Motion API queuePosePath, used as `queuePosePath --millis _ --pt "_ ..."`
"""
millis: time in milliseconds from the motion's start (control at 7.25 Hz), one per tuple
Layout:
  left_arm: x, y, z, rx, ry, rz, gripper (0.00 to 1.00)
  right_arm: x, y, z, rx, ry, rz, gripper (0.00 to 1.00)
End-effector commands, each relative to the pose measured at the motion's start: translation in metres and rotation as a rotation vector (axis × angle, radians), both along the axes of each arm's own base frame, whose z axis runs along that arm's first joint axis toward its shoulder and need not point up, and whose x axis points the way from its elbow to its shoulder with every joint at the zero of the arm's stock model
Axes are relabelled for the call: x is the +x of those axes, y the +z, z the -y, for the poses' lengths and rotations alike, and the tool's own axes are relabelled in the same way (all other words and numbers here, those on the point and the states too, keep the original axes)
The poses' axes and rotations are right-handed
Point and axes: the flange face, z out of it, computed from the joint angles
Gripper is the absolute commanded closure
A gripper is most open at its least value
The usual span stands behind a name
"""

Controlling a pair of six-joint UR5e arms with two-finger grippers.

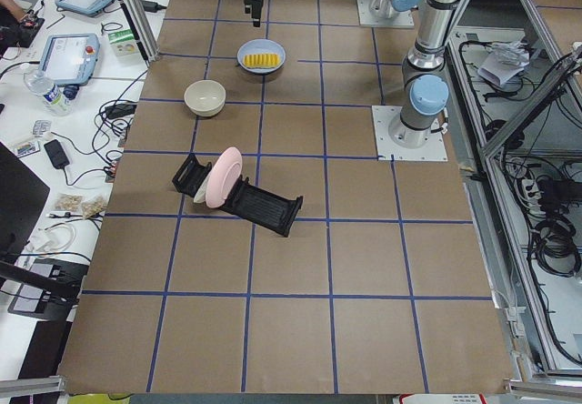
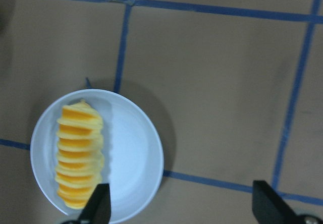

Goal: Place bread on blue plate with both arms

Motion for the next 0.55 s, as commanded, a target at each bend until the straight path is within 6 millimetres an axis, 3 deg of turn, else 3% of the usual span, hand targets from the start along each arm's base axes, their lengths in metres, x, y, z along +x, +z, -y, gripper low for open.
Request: queuePosePath --millis 0,138,276,414 --pt "0.001 -0.001 -0.004 0.003 0.007 0.001 0.00 -0.073 0.079 -0.020 0.013 -0.048 -0.184 0.00" --pt "0.002 -0.002 -0.008 0.007 0.007 0.001 0.00 -0.075 0.118 -0.052 0.010 -0.055 -0.177 0.00" --pt "0.002 -0.002 -0.009 0.007 0.007 0.001 0.00 -0.072 0.129 -0.064 0.037 -0.064 -0.167 0.00" --pt "0.002 -0.004 -0.009 0.009 0.007 0.002 0.00 -0.066 0.122 -0.063 0.053 -0.089 -0.103 0.00"
